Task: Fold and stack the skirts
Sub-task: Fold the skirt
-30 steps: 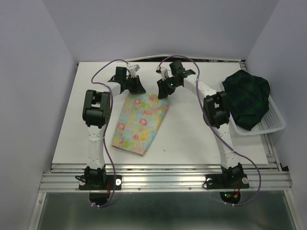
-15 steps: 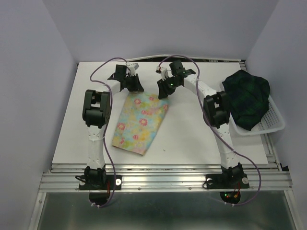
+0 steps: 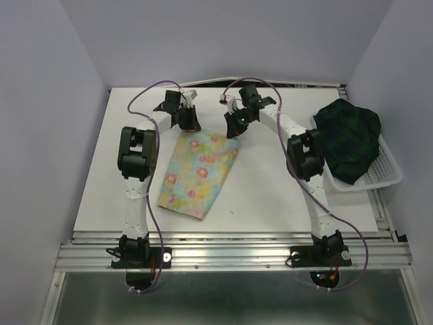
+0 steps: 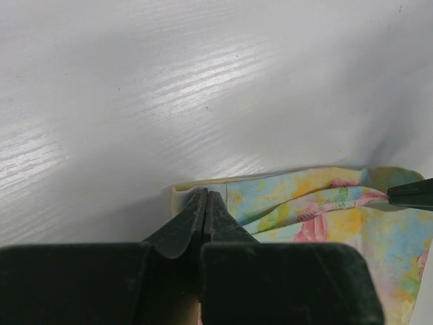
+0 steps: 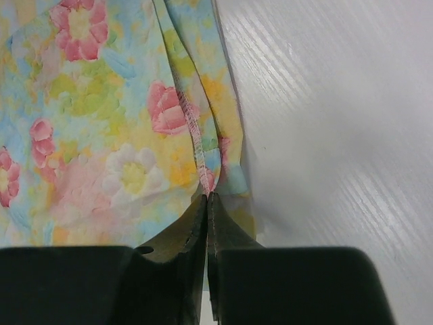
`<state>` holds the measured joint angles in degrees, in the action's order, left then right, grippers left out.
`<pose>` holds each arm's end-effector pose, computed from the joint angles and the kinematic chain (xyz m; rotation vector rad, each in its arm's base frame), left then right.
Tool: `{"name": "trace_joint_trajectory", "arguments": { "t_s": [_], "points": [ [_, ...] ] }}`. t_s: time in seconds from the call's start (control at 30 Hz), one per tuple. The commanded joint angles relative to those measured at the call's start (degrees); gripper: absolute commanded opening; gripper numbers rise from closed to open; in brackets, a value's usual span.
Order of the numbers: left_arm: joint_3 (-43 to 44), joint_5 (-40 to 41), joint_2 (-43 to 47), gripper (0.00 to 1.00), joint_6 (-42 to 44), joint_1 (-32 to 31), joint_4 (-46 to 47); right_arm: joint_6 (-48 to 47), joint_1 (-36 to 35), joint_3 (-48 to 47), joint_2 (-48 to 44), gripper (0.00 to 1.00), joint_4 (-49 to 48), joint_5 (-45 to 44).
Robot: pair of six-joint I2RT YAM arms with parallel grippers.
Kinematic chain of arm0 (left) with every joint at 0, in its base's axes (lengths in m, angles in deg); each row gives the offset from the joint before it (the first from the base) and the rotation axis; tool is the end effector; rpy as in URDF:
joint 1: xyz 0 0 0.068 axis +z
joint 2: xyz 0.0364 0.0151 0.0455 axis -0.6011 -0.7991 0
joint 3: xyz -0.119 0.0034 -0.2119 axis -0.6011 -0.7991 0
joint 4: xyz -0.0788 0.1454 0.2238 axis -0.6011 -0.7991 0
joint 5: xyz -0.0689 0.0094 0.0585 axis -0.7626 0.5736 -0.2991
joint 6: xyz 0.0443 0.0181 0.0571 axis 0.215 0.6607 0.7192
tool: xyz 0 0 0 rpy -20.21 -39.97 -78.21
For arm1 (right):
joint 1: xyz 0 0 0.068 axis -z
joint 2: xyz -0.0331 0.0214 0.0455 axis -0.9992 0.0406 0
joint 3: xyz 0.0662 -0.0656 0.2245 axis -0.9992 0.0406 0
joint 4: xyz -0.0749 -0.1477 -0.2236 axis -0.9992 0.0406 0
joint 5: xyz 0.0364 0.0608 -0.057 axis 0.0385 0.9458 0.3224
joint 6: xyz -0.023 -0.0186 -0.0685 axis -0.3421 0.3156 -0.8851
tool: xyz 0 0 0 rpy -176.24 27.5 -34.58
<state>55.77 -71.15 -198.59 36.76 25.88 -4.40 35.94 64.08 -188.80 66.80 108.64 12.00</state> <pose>0.5171 -0.1331 0.1139 0.3935 2.2253 -0.7458 0.4799 0.2467 0.1432 -1.0779 2.2755 0.7758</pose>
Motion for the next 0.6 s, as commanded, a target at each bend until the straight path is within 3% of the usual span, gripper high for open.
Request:
{"name": "trace_joint_trajectory", "arguments": {
  "t_s": [0.0, 0.2, 0.57],
  "points": [
    [3.2, 2.1, -0.6, 0.00, 1.2, -0.3, -2.7, -1.6, 0.0, -2.2, -1.2, 0.06, 1.5, -0.5],
    [5.4, 3.9, -2.1, 0.00, 1.4, -0.3, -4.7, -2.9, 0.0, -1.4, -2.0, 0.01, 1.9, -2.5],
    [6.3, 5.5, -3.4, 0.00, 1.8, -0.3, -6.6, -5.3, 1.6, 3.2, -6.9, 0.01, 2.3, -4.2]
  ]
}}
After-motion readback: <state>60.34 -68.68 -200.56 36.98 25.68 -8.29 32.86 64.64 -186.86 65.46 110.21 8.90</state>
